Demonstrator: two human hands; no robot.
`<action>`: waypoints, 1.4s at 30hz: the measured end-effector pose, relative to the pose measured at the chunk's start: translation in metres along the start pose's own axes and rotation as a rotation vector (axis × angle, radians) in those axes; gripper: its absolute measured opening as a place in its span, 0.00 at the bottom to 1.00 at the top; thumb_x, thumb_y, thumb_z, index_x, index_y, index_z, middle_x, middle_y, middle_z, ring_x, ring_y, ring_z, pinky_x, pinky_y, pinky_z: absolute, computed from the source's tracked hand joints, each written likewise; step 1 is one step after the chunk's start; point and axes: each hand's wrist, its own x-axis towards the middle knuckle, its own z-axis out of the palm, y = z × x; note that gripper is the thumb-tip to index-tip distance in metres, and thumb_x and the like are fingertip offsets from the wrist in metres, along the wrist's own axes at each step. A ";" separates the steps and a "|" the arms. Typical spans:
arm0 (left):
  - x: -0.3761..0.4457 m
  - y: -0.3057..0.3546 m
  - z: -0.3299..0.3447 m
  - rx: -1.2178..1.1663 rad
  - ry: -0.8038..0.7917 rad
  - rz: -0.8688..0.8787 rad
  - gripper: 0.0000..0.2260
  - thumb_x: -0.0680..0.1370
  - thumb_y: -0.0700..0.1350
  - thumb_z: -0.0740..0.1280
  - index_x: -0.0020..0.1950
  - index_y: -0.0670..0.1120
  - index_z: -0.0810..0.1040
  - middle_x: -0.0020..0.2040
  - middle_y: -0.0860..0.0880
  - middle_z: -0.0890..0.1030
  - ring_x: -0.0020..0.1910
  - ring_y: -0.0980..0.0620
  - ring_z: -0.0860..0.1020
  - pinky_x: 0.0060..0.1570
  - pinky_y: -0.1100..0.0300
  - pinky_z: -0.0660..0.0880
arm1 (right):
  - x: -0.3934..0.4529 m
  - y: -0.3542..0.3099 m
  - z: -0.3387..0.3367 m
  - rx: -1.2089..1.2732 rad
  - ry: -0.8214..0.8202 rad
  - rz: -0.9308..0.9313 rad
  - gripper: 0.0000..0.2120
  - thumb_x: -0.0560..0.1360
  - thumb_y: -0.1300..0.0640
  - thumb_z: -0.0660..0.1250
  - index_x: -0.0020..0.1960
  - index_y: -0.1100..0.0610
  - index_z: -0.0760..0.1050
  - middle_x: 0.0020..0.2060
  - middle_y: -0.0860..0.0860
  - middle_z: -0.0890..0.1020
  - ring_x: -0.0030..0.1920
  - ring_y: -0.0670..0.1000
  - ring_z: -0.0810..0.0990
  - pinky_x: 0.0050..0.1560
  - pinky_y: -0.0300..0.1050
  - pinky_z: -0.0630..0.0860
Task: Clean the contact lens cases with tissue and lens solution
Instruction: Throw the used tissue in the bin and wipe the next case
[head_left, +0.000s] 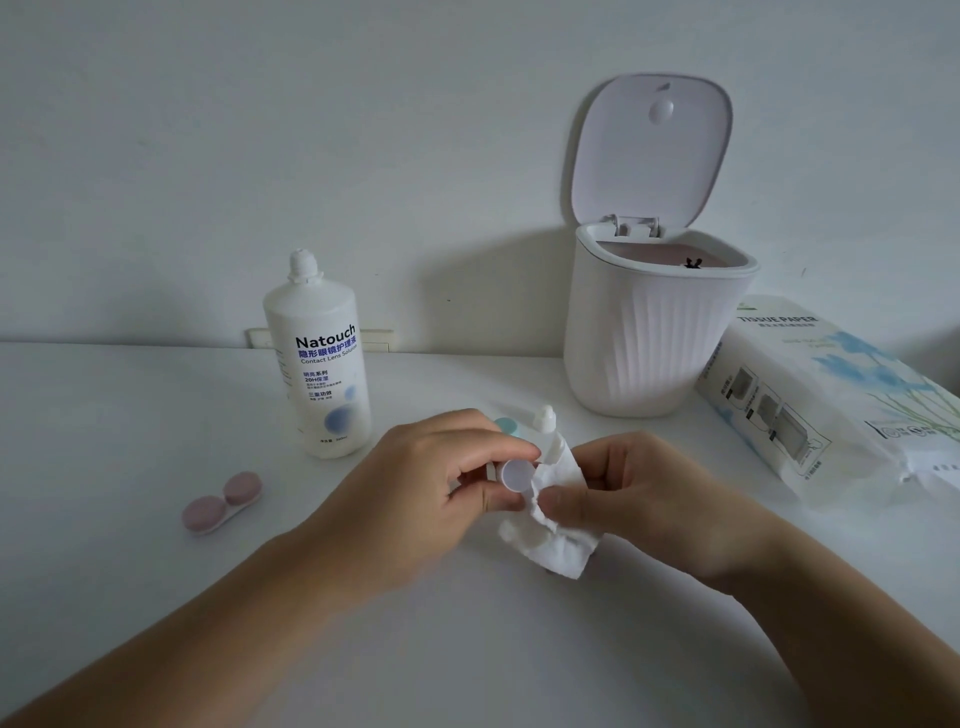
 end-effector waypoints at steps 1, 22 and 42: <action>0.000 0.000 0.000 -0.028 0.006 -0.015 0.12 0.71 0.46 0.75 0.55 0.48 0.86 0.43 0.51 0.82 0.39 0.53 0.81 0.41 0.53 0.78 | 0.000 0.000 0.000 -0.019 0.015 -0.002 0.15 0.72 0.48 0.73 0.51 0.59 0.85 0.50 0.64 0.85 0.50 0.60 0.85 0.57 0.60 0.79; -0.001 -0.007 0.002 -0.172 -0.095 -0.120 0.16 0.70 0.48 0.76 0.55 0.60 0.81 0.44 0.50 0.82 0.40 0.47 0.80 0.44 0.45 0.79 | -0.002 -0.004 0.003 -0.129 -0.001 0.022 0.12 0.70 0.49 0.74 0.47 0.55 0.86 0.43 0.61 0.86 0.40 0.48 0.80 0.45 0.47 0.77; -0.004 0.015 0.014 -0.238 0.178 -0.121 0.12 0.71 0.48 0.77 0.40 0.49 0.74 0.33 0.49 0.77 0.30 0.48 0.73 0.31 0.51 0.72 | 0.000 -0.005 0.005 0.112 0.240 -0.199 0.09 0.73 0.51 0.71 0.47 0.55 0.87 0.40 0.52 0.88 0.39 0.46 0.85 0.40 0.33 0.77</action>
